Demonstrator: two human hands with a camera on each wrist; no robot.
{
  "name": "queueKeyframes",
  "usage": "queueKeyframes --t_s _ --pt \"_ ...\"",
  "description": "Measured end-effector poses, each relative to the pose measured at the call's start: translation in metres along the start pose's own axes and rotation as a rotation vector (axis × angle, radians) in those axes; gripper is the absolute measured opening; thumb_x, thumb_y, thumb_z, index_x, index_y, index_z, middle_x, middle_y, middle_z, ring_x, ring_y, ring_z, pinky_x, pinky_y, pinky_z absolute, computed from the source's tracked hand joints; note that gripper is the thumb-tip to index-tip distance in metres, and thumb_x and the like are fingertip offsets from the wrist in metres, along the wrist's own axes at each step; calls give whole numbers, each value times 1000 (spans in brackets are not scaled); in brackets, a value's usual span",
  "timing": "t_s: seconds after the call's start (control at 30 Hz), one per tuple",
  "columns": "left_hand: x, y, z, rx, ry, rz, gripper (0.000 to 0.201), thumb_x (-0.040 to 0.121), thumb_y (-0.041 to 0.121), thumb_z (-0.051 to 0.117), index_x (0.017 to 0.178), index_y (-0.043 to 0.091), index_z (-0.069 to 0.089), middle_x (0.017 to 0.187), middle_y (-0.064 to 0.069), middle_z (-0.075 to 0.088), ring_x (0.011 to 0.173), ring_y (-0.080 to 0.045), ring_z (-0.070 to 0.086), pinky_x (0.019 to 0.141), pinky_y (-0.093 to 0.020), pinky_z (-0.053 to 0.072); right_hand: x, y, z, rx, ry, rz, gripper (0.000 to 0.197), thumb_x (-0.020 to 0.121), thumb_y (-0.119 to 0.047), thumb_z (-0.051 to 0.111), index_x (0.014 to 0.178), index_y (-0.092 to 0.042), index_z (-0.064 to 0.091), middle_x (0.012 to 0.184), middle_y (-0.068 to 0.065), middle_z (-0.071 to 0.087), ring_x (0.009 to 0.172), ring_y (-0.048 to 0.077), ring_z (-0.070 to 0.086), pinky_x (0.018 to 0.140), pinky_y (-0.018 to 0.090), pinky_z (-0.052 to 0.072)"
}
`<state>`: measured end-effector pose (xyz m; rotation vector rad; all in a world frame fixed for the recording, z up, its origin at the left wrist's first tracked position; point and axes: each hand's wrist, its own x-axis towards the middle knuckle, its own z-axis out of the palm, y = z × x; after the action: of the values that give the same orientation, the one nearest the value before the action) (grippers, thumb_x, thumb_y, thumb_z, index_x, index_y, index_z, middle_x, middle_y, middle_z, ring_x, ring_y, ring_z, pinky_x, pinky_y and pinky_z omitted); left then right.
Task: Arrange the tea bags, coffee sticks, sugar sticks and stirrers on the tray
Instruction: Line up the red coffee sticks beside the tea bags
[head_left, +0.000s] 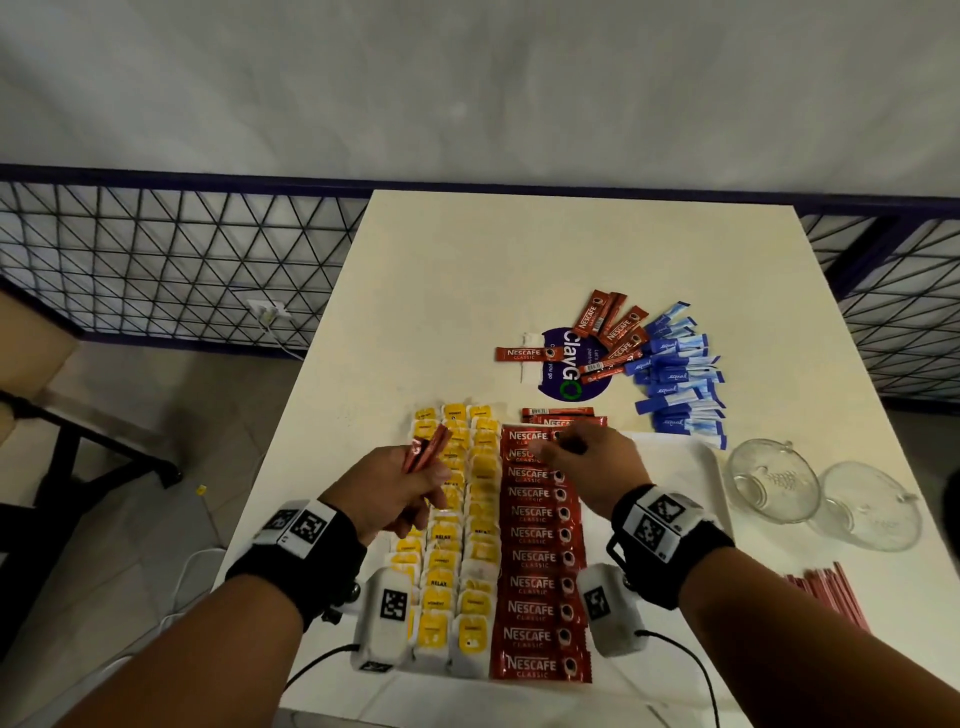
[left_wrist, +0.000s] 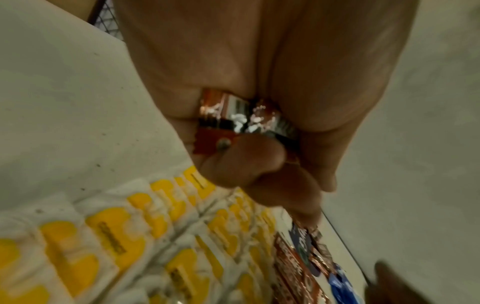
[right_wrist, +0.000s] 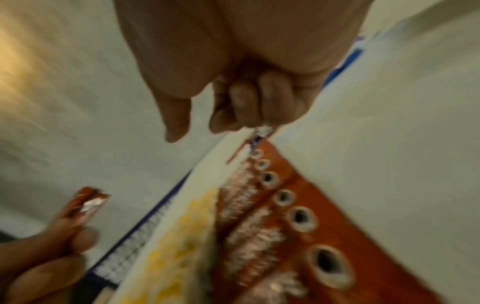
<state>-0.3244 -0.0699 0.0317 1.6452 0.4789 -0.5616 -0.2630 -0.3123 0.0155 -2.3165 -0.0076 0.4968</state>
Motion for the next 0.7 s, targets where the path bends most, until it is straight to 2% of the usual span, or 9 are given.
queueKeyframes --t_s 0.1,0.2,0.27,0.37,0.47,0.57,0.63,0.7 --pt "-2 15 16 42 -164 0 13 95 19 59 96 6 59 72 -11 67 48 -19 55 40 -22 38 -9 -33 1 211 -185 -221 27 80 -49 69 98 -31 63 88 -13 66 74 -3 61 66 17 47" --pt "-3 27 25 50 -242 8 11 94 18 59 98 7 59 72 -8 68 47 -18 57 38 -21 38 -8 -41 2 269 -126 -278 6 86 -34 68 85 -29 65 79 -10 66 59 -4 54 61 19 43" --pt "-2 29 23 -51 -206 34 15 94 16 59 103 4 60 76 -8 70 45 -16 56 36 -19 35 -5 -34 -1 346 -65 -213 10 88 -29 66 79 -26 63 72 -8 64 54 -3 51 60 24 42" --pt "0 26 18 -125 -68 90 11 95 11 56 99 1 60 73 -9 68 41 -15 51 37 -19 32 -2 -20 -7 441 -72 -77 13 89 -30 63 79 -22 62 71 -2 65 61 14 56 64 38 47" --pt "5 25 22 -66 16 126 8 95 11 57 93 4 60 60 -4 64 38 -15 46 38 -21 32 -4 -12 -8 443 -76 -52 14 90 -29 62 81 -19 61 65 -4 62 57 13 53 63 36 46" --pt "9 26 26 34 85 179 6 94 13 61 98 11 65 52 -1 57 36 -15 39 40 -23 32 -8 -11 -11 548 -96 -9 12 92 -23 60 86 -13 59 66 -1 61 51 11 53 53 28 44" --pt "10 27 28 76 113 229 8 93 13 61 96 17 68 56 -1 60 35 -14 37 41 -24 32 -10 -11 -14 661 -103 29 15 92 -23 60 91 -8 60 68 8 63 55 23 55 53 31 47" --pt "10 28 32 63 124 268 9 94 17 60 94 17 70 68 -1 67 35 -13 37 41 -23 34 -11 -11 -17 749 -90 65 21 92 -24 59 94 -3 61 77 14 67 58 28 55 60 37 50"
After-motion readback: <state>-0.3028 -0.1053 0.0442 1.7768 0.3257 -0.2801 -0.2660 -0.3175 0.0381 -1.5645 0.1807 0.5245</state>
